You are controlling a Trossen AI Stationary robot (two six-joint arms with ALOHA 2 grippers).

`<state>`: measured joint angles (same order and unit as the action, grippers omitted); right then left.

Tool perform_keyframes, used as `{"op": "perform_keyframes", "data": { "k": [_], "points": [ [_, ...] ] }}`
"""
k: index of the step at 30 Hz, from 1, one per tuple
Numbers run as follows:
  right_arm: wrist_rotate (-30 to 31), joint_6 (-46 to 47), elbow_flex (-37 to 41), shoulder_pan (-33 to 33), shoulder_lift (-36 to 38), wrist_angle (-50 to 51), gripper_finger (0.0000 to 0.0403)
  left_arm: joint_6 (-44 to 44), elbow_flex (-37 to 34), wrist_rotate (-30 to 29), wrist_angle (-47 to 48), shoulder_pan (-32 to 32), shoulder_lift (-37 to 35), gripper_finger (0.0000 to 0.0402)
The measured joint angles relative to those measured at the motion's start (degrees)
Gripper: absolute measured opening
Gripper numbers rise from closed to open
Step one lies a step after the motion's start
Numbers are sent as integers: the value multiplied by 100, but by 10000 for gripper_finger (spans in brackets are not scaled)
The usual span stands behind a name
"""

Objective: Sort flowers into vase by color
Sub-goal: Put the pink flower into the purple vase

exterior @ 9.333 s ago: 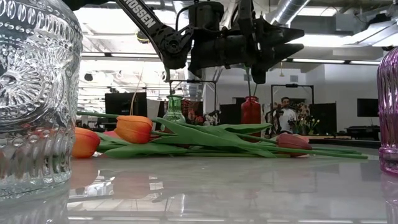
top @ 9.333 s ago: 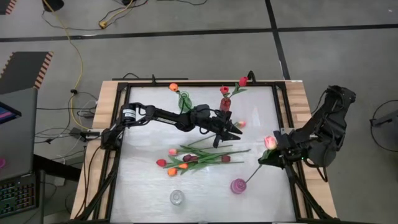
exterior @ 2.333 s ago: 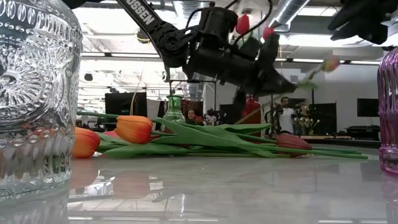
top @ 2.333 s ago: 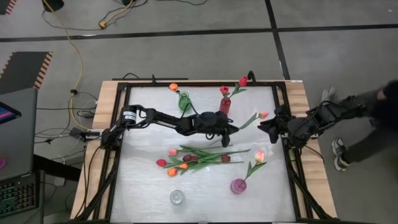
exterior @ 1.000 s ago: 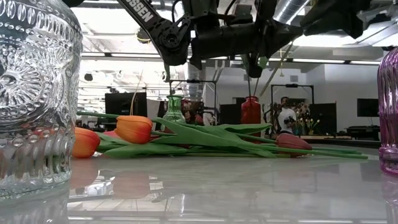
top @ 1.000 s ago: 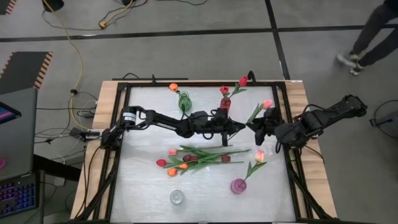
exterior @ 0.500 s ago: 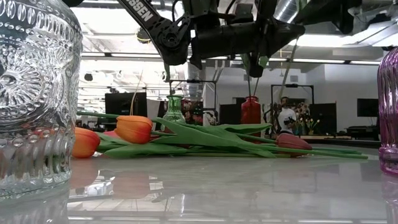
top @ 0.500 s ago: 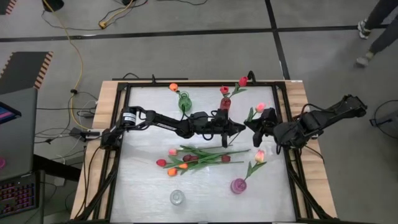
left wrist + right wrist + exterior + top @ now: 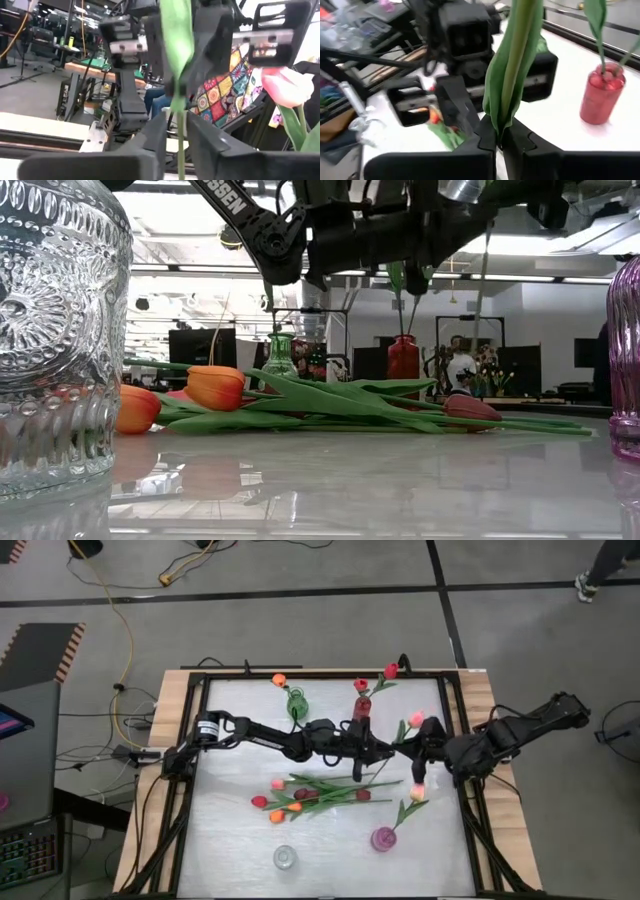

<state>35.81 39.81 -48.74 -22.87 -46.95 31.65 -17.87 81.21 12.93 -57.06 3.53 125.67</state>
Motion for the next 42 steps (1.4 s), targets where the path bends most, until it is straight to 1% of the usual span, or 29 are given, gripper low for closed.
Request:
{"op": "perform_keyframes", "data": {
  "k": [5, 10, 15, 20, 26, 34, 38, 42],
  "points": [
    [-280, -400, -362, -46, 82, 3, 36, 5, 2, 78, 83, -3, -3, 128],
    [-362, -557, -926, -307, 89, 317, 39, 54, 2, 220, 210, -4, -3, 156],
    [-428, -556, -1340, -738, 82, 475, 38, 125, 0, 225, 323, -4, -4, 160],
    [-444, -553, -1569, -1283, 84, 459, 38, 224, 0, 236, 420, -4, -2, 160],
    [-446, -721, -1674, -1808, 79, -4, 38, 264, -2, 238, 550, -1, -2, 160],
    [-461, -715, -1682, -2187, 78, -561, 38, 267, -2, 221, 683, 7, -2, 160],
    [-453, -715, -1684, -2288, 74, -573, 38, 295, -4, 224, 908, 4, -2, 160],
    [-448, -677, -1684, -2334, -29, -570, 39, 507, -4, 227, 1085, 0, -2, 160]
  ]
}}
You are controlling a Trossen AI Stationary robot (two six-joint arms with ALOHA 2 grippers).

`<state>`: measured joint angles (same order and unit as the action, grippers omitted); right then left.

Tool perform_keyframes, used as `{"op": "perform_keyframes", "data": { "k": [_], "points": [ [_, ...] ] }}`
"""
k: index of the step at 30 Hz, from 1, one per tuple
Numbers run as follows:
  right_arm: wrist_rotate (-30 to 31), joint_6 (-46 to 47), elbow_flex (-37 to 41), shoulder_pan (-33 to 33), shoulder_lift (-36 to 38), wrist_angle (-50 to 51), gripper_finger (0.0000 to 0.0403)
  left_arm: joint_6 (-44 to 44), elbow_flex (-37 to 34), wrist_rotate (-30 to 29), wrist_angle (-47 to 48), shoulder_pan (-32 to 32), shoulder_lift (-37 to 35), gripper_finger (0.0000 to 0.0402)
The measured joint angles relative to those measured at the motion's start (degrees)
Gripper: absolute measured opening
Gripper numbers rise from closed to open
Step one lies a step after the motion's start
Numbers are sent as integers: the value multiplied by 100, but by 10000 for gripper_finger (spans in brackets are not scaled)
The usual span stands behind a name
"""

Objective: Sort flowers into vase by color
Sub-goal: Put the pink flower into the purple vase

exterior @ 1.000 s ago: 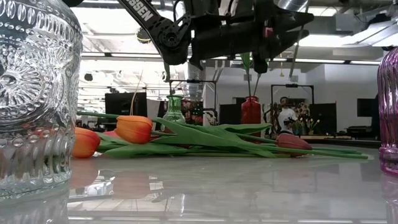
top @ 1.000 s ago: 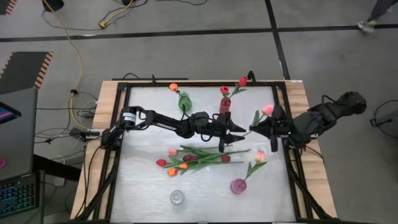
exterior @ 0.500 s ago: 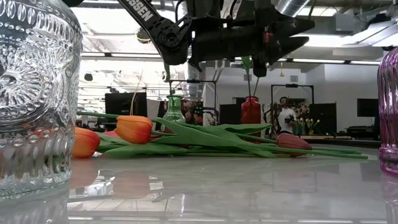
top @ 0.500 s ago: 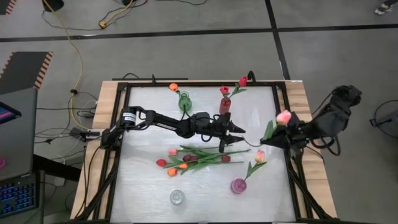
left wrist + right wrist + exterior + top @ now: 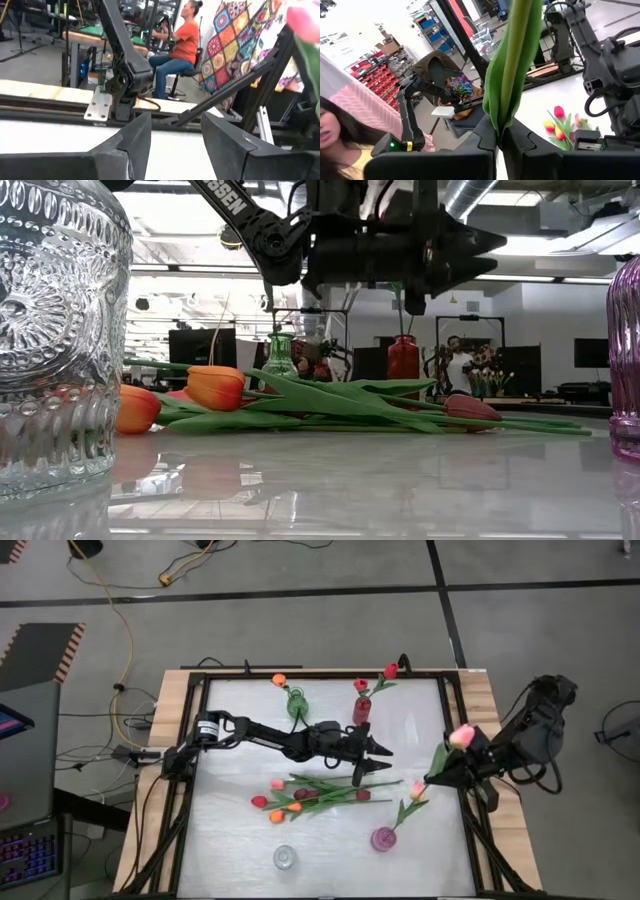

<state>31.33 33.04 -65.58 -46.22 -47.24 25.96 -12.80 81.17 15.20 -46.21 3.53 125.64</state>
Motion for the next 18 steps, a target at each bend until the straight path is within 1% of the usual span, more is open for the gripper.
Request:
{"op": "perform_keyframes", "data": {
  "k": [4, 7, 18],
  "points": [
    [-24, 184, 0, 0, -161, 12, 39, 13, 0, -1, 44, 0, 1, 160],
    [-170, 254, 0, -8, -268, 6, 39, 13, 0, 0, 60, 0, 2, 160],
    [-196, 245, 2, -389, -640, 80, 39, 13, 0, 0, 73, 0, 0, 160]
  ]
}}
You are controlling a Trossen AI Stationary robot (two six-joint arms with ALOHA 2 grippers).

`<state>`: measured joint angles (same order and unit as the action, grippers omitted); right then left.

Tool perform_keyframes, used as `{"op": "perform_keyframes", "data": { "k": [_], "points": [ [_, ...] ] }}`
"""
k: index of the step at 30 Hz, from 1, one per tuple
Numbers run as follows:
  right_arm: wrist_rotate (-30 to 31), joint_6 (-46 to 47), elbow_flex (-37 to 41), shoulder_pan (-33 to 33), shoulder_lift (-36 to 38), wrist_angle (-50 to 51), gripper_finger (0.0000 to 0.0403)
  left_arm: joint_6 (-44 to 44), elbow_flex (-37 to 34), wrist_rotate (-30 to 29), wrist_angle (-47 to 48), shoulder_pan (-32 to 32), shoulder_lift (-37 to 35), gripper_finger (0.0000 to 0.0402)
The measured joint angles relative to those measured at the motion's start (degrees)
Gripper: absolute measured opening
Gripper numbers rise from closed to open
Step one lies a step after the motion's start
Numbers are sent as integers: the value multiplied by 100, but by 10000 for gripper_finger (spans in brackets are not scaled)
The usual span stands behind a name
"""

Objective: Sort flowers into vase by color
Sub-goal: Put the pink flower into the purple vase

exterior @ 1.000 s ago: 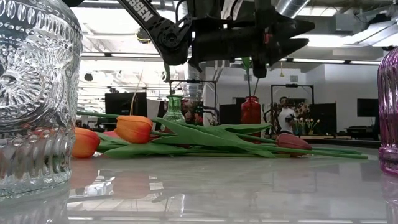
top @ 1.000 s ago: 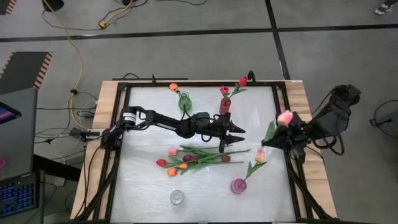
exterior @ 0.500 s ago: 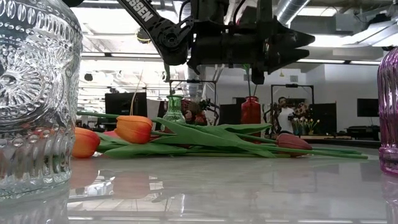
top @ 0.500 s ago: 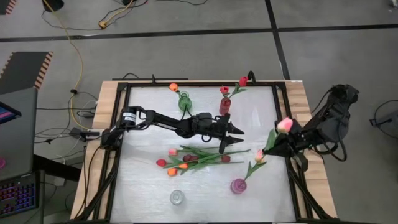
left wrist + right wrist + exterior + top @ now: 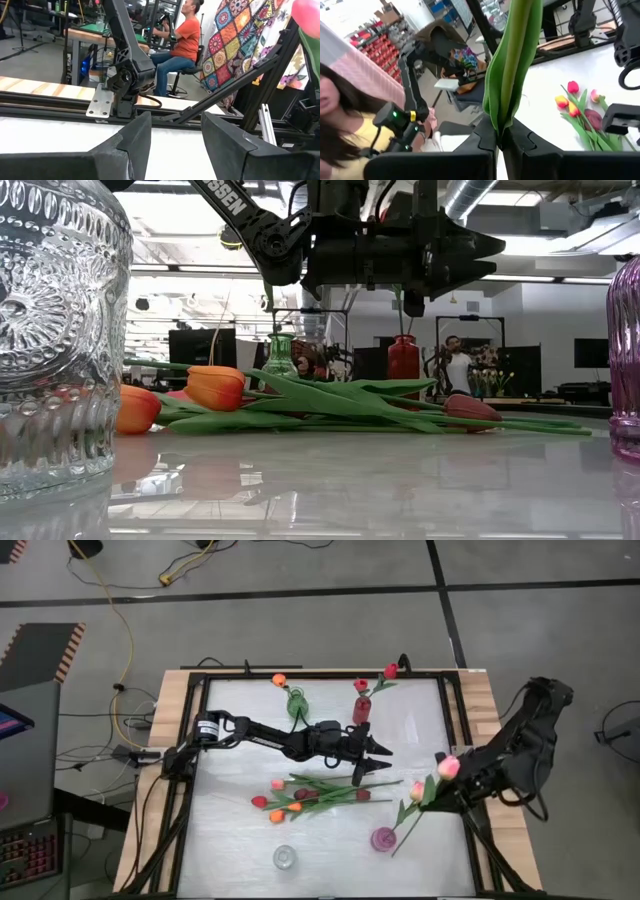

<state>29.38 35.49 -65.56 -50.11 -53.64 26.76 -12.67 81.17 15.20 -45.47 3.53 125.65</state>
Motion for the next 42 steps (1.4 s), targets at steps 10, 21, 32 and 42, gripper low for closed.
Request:
{"op": "perform_keyframes", "data": {
  "k": [10, 21, 32, 42],
  "points": [
    [220, -281, 4, -51, -291, 290, 39, -2, 0, 2, 17, 0, 0, 160],
    [240, -322, 4, -50, -289, 656, 39, -2, 0, 2, 24, 0, 2, 160],
    [412, -556, 4, -50, -289, 761, 39, -2, 0, 0, 117, 0, 2, 160],
    [414, -575, 4, -50, -384, 993, 39, 0, -2, -4, 232, 0, 4, 160]
  ]
}}
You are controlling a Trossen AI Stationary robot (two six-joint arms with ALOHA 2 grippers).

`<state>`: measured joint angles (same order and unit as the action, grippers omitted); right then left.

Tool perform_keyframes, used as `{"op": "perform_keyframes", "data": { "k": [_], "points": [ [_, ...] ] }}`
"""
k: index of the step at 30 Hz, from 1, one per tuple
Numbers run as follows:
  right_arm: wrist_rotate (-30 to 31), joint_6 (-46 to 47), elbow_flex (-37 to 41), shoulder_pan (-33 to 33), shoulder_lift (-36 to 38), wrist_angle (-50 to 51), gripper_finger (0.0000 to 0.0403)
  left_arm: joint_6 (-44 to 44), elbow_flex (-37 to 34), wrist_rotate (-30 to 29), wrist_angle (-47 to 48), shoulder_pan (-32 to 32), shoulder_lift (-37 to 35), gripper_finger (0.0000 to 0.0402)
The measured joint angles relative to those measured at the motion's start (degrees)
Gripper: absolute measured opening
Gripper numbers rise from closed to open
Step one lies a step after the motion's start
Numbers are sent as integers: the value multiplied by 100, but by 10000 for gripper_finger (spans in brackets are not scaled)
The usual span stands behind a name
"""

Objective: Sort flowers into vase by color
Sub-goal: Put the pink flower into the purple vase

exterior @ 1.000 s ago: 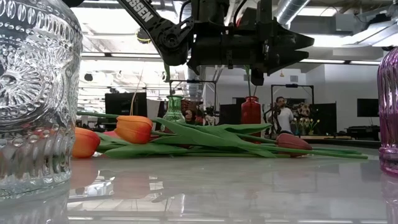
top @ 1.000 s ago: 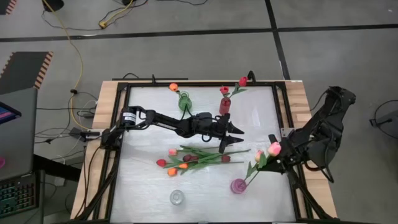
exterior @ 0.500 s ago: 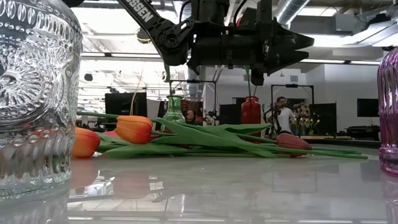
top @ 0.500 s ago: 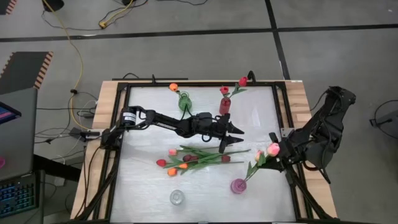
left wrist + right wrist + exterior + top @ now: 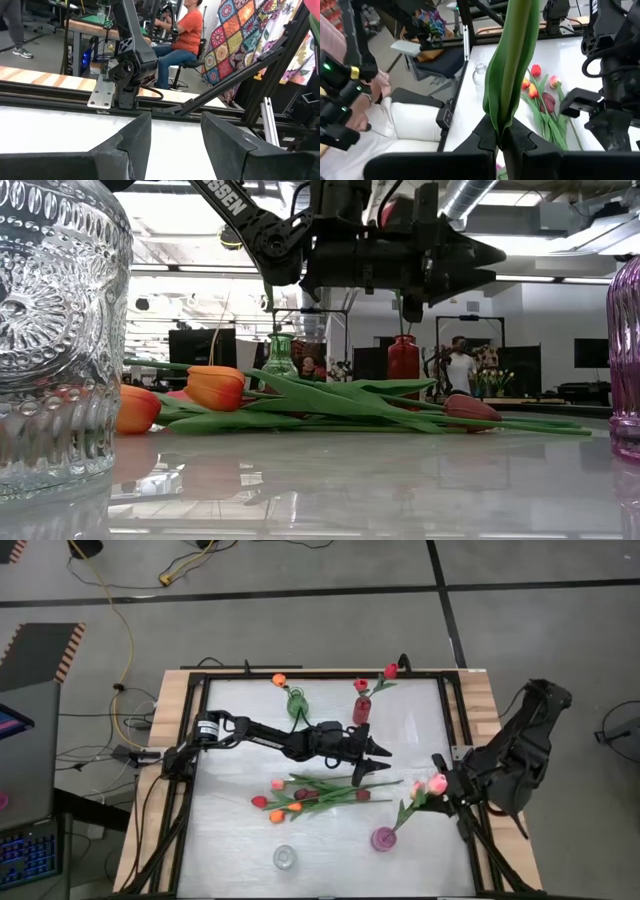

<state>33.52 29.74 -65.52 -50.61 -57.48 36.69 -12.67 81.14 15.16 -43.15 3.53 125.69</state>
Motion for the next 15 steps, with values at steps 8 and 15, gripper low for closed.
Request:
{"op": "perform_keyframes", "data": {
  "k": [8, 15],
  "points": [
    [-31, 17, 0, 2, -295, 69, 48, 0, 0, -13, 0, 0, 0, 160],
    [-44, 20, 0, 15, -373, 61, 51, 0, 0, -15, -1, 0, 0, 160]
  ]
}}
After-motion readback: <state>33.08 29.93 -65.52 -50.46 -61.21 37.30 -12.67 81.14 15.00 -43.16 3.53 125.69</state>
